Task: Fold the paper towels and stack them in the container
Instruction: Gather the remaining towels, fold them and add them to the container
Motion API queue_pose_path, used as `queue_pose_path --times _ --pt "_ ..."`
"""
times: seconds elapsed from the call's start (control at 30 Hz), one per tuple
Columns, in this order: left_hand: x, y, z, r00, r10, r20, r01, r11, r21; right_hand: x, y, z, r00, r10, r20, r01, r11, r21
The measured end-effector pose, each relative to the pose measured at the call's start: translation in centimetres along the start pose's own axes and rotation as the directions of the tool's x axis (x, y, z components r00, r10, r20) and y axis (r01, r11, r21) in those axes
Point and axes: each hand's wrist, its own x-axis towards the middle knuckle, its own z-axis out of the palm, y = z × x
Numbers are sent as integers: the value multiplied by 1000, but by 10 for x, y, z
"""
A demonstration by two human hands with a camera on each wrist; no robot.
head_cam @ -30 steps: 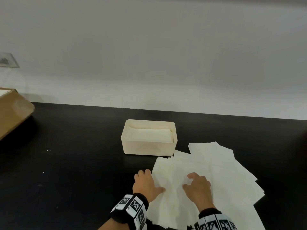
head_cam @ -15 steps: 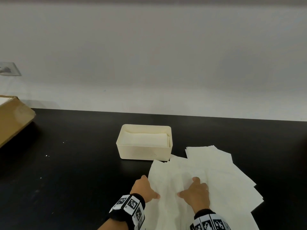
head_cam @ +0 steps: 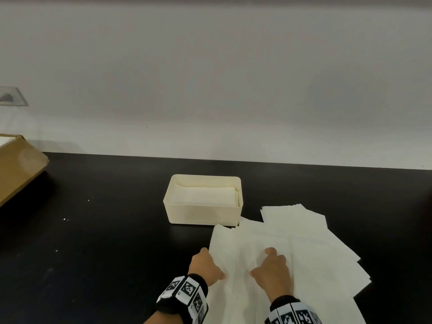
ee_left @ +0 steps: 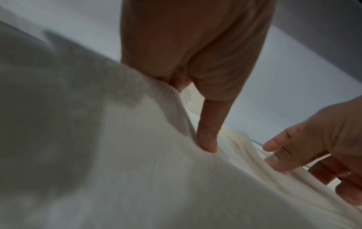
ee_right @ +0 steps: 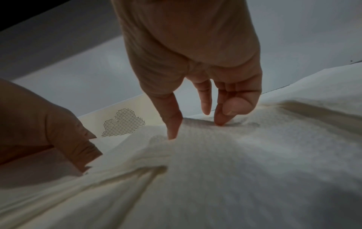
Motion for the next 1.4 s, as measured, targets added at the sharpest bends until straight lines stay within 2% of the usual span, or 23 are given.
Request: queue_pose_path --times 0.23,0.43,0.63,0.73,0.87,1.0,1.13,1.23,1.3,1.4 --pt "-2 -3 -1 1000 4 10 -3 999 -34 -3 -4 1 999 -50 -14 50 998 -34" --pt "-5 -3 -5 996 66 62 -67 998 18 -2 -12 5 983 -171 62 175 982 -67" --pt "-7 -6 -16 996 71 -52 -73 997 -31 2 -14 7 975 -202 90 208 976 -68" --pt "-9 -5 -25 996 85 -38 -85 996 -21 3 -12 7 976 -199 91 204 977 -58" --pt "-13 -5 -38 984 163 -66 -161 987 26 3 -19 -1 968 -245 53 245 970 -2" --pt "-17 -4 -53 961 256 -102 -247 965 94 5 -33 -14 935 -353 9 353 934 49" --pt "-22 3 -71 927 361 -107 -342 926 159 12 -45 -23 906 -421 48 415 904 104" --pt "-25 5 -82 896 430 -110 -401 890 217 14 -52 -30 833 -549 68 550 835 -5" --pt "-26 6 -90 883 457 -106 -421 872 248 12 -54 -32 785 -611 100 615 788 -18" --pt "-28 9 -101 873 476 -108 -438 861 258 11 -55 -29 784 -608 126 606 793 54"
